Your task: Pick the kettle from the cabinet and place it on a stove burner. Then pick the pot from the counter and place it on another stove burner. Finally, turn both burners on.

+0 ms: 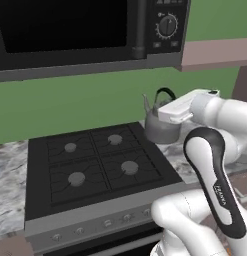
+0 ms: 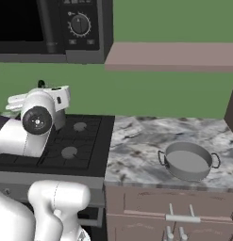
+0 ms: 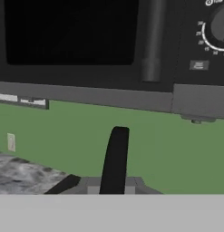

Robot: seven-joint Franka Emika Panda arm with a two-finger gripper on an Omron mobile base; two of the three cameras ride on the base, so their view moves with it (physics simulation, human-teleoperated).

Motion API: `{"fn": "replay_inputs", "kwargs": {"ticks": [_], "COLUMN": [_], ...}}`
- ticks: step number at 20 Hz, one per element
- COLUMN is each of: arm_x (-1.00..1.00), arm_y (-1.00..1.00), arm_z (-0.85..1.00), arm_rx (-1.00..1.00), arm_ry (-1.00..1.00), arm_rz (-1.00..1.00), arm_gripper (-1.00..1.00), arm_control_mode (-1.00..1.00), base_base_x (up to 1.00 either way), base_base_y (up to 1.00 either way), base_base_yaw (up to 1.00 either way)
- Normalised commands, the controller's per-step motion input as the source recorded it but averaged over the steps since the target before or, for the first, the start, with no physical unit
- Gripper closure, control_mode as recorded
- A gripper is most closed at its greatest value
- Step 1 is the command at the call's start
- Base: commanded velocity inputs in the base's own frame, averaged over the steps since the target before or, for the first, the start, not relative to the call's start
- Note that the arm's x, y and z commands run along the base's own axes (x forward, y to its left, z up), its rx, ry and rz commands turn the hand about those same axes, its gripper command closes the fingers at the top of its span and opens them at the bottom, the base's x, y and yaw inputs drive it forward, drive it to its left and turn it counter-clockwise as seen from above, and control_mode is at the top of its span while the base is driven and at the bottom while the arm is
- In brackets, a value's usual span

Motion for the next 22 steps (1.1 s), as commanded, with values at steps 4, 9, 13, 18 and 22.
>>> {"fn": "replay_inputs", "kwargs": {"ticks": [4,9,13,18,22], "arm_x": [0.16,0.28,0.28,0.14,0.31], "arm_y": [0.22,0.13,0.11,0.01,0.00], "arm_z": [-0.18,-0.17,-0.20,-0.09,-0.11], "arm_rx": [0.00,0.00,0.01,0.00,0.00], "arm_ry": [0.00,0.02,0.00,0.00,0.00], "arm_rz": [0.08,0.07,0.06,0.03,0.00], "arm_gripper": [1.00,1.00,1.00,1.00,1.00], "arm_control_mode": [-1.00,-1.00,-1.00,-1.00,-1.00], "base_base_x": [0.00,0.00,0.00,0.00,0.00], "base_base_y": [0.00,0.00,0.00,0.00,0.00], "base_base_yaw": [0.00,0.00,0.00,0.00,0.00]}}
